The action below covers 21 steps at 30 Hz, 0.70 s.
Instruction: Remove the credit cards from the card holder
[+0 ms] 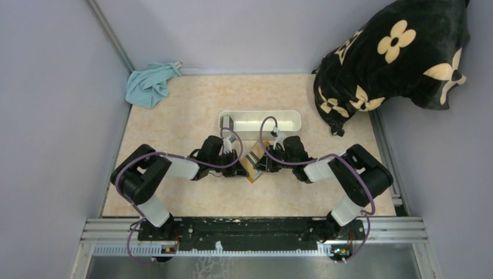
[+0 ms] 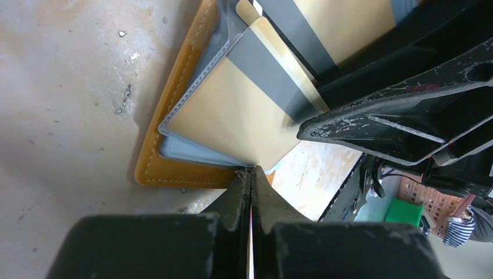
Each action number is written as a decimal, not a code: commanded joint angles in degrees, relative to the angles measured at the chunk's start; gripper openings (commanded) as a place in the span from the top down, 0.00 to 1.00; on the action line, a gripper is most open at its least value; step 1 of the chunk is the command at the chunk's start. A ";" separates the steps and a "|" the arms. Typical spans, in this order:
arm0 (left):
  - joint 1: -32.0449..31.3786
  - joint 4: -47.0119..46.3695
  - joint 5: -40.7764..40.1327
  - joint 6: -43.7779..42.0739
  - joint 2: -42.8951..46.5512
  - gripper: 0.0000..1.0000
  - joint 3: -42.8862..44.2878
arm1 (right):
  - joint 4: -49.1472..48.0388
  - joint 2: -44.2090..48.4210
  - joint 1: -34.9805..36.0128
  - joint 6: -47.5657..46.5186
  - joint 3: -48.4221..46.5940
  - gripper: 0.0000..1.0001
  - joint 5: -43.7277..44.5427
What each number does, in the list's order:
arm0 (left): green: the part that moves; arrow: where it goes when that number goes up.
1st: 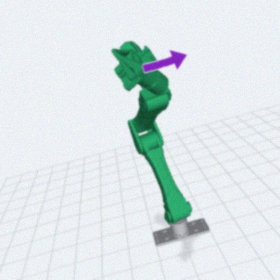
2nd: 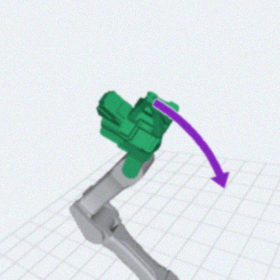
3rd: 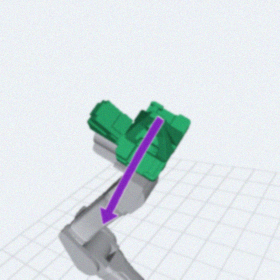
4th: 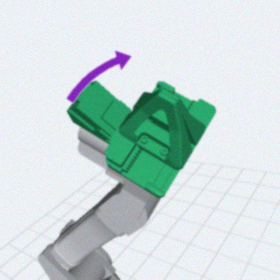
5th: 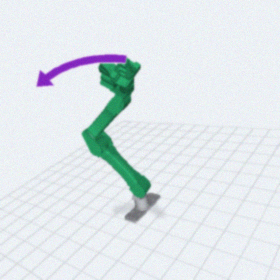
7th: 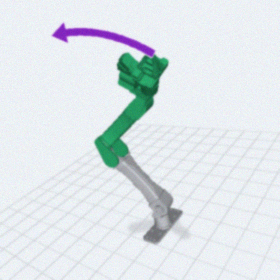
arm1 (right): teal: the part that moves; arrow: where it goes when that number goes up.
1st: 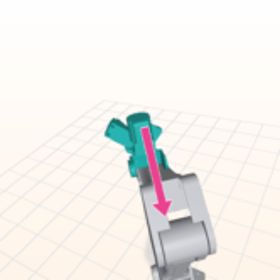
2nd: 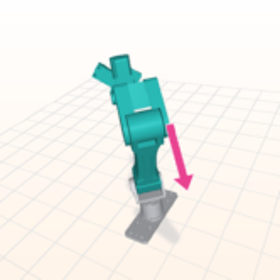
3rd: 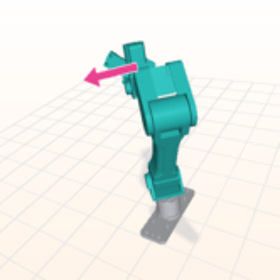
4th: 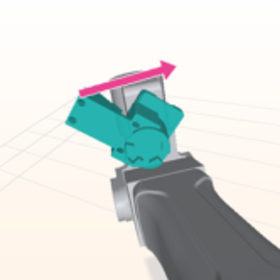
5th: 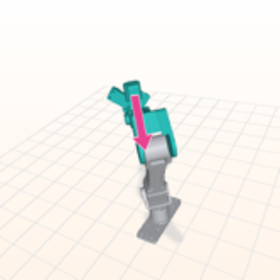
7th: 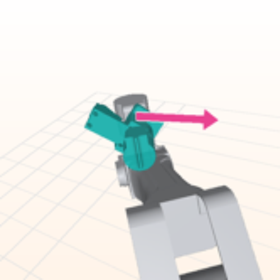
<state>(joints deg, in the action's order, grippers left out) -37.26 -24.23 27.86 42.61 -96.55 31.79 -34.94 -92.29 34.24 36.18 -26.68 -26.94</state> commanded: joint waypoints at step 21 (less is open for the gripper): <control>0.65 8.12 -6.79 -4.11 -2.74 1.00 -1.49 | -4.73 2.70 -2.78 3.09 2.45 0.92 -7.16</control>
<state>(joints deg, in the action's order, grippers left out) -37.15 -24.16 27.86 42.37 -96.60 31.79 -40.66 -93.08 32.10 39.92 -24.73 -30.83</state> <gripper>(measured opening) 0.005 0.082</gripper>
